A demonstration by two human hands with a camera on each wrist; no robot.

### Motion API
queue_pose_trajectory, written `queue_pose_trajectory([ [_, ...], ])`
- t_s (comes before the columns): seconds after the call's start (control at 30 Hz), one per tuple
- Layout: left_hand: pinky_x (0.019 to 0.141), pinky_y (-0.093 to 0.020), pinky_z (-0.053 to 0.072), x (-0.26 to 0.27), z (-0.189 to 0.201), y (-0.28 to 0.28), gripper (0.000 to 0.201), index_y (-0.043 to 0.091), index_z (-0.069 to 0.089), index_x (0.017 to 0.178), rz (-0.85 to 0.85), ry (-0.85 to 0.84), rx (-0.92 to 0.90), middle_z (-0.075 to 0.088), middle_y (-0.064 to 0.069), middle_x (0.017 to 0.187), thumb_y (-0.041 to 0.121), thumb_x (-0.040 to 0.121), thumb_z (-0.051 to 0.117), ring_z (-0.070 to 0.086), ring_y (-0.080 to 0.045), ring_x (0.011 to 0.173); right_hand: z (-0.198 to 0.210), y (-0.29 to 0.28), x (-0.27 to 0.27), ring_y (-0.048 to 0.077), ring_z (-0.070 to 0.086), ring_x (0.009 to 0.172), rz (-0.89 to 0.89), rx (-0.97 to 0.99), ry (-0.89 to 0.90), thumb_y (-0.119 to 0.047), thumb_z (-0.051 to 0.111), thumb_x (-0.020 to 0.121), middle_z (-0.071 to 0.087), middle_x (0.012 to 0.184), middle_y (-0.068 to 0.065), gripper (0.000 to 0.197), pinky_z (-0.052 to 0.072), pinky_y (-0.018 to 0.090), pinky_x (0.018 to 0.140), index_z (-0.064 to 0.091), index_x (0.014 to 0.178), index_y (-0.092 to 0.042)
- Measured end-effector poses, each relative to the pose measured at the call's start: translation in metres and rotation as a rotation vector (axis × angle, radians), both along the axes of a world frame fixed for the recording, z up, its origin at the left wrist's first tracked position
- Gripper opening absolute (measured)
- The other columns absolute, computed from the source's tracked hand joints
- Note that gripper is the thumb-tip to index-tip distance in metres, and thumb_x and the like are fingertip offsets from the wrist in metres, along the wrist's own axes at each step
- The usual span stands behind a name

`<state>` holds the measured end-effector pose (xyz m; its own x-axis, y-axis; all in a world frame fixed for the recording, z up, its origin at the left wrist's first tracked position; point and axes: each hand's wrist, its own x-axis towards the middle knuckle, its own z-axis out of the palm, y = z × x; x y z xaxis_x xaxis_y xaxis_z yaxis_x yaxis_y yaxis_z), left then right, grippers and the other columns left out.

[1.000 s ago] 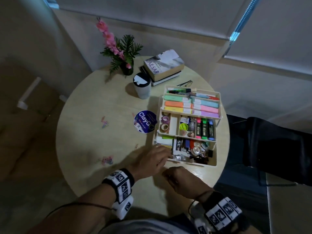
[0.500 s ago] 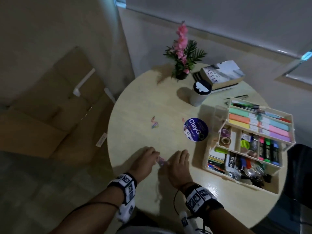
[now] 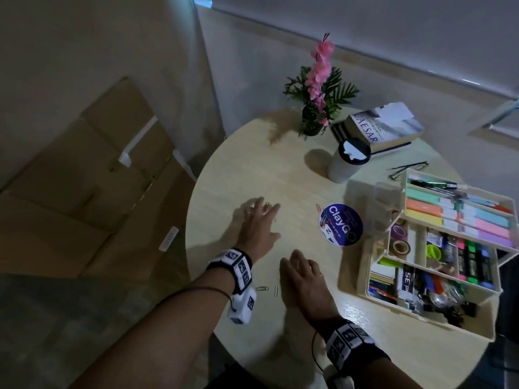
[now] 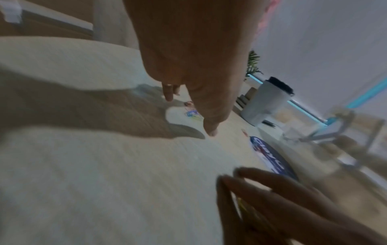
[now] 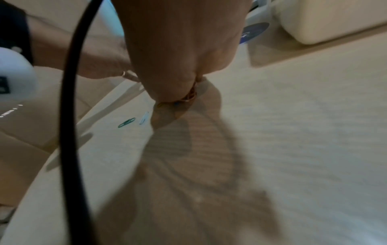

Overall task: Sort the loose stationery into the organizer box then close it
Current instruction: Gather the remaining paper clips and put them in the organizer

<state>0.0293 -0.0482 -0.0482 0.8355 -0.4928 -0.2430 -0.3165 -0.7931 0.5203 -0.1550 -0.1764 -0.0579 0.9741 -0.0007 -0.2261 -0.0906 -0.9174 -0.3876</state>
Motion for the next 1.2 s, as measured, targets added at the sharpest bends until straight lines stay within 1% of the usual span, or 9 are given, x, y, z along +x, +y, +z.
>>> queue_pose_trajectory([
  [0.1,0.111,-0.041,0.041,0.025,-0.014,0.001,0.065,0.021,0.053,0.147,-0.121,-0.014,0.108,0.041,-0.006,0.153,0.027,0.088,0.08,0.034,-0.033,0.14,-0.009,-0.009,0.004,0.027,0.053,0.113,0.008,0.076,-0.063,-0.014,0.067,0.092,0.05,0.14,0.006,0.046,0.058,0.037,0.087,0.057,0.137,-0.018],
  [0.23,0.078,-0.034,0.05,0.027,-0.017,0.003,0.021,0.008,0.068,0.101,-0.228,-0.152,0.173,0.066,-0.009,0.106,0.024,0.093,0.056,0.067,-0.028,0.106,-0.02,-0.014,0.009,0.027,0.058,0.107,-0.034,0.082,-0.001,-0.005,0.072,0.087,0.055,0.12,0.006,0.046,0.059,0.033,0.078,0.062,0.131,-0.012],
  [0.33,0.078,-0.039,0.052,0.022,0.001,-0.009,0.013,0.004,0.071,0.09,-0.275,-0.068,0.184,0.065,-0.016,0.101,0.005,0.092,0.058,0.067,-0.035,0.093,-0.017,-0.02,0.013,0.029,0.059,0.107,-0.074,0.02,-0.024,-0.011,0.055,0.101,0.059,0.118,0.011,0.023,0.055,0.039,0.09,0.065,0.122,-0.013],
  [0.5,0.072,-0.034,0.052,0.012,0.026,-0.014,0.013,0.008,0.077,0.087,-0.255,-0.055,0.279,0.071,-0.016,0.089,0.01,0.083,0.065,0.069,-0.033,0.083,0.031,-0.047,-0.003,0.016,0.067,0.083,-0.443,0.313,-0.209,-0.004,0.07,0.094,0.07,0.096,0.002,0.013,0.05,0.022,0.073,0.079,0.1,-0.012],
  [0.6,0.06,-0.033,0.053,0.0,0.029,-0.018,0.008,0.009,0.071,0.064,-0.044,0.055,0.029,0.066,-0.011,0.065,0.008,0.072,0.072,0.061,-0.025,0.06,0.067,-0.084,-0.034,0.007,0.07,0.078,-0.655,0.435,-0.321,-0.006,0.074,0.093,0.073,0.091,-0.005,0.017,0.057,0.024,0.07,0.079,0.095,-0.022],
  [0.77,0.059,-0.01,0.048,-0.047,0.051,-0.069,0.015,0.014,0.077,0.068,0.139,0.156,-0.305,0.072,0.007,0.064,0.002,0.065,0.085,0.066,-0.005,0.058,0.084,-0.171,-0.086,0.014,0.073,0.089,-0.966,0.455,-0.547,-0.009,0.077,0.092,0.076,0.095,-0.003,0.013,0.061,0.035,0.08,0.078,0.097,-0.021],
  [0.9,0.064,-0.013,0.051,-0.106,0.08,-0.138,0.023,0.025,0.076,0.072,0.01,0.267,-0.482,0.072,0.012,0.063,0.003,0.072,0.083,0.067,0.002,0.06,0.063,-0.209,-0.11,0.017,0.07,0.098,-0.91,0.38,-0.554,-0.006,0.074,0.094,0.072,0.105,0.0,0.015,0.062,0.045,0.086,0.077,0.107,-0.014],
  [1.03,0.068,-0.027,0.06,-0.16,0.092,-0.195,0.01,0.01,0.079,0.083,-0.14,0.444,-0.563,0.077,-0.002,0.075,0.0,0.082,0.079,0.07,-0.008,0.067,0.048,-0.222,-0.127,0.013,0.067,0.096,-0.776,0.346,-0.429,-0.003,0.073,0.094,0.068,0.104,-0.004,0.016,0.059,0.044,0.084,0.077,0.104,-0.015],
  [1.2,0.07,-0.034,0.062,-0.179,0.085,-0.222,0.005,0.007,0.079,0.087,-0.075,0.495,-0.547,0.077,-0.005,0.078,0.002,0.085,0.079,0.07,-0.009,0.069,0.058,-0.241,-0.134,0.012,0.072,0.088,-1.101,0.575,-0.482,-0.01,0.075,0.094,0.076,0.093,-0.004,0.016,0.061,0.045,0.081,0.077,0.094,-0.026],
])
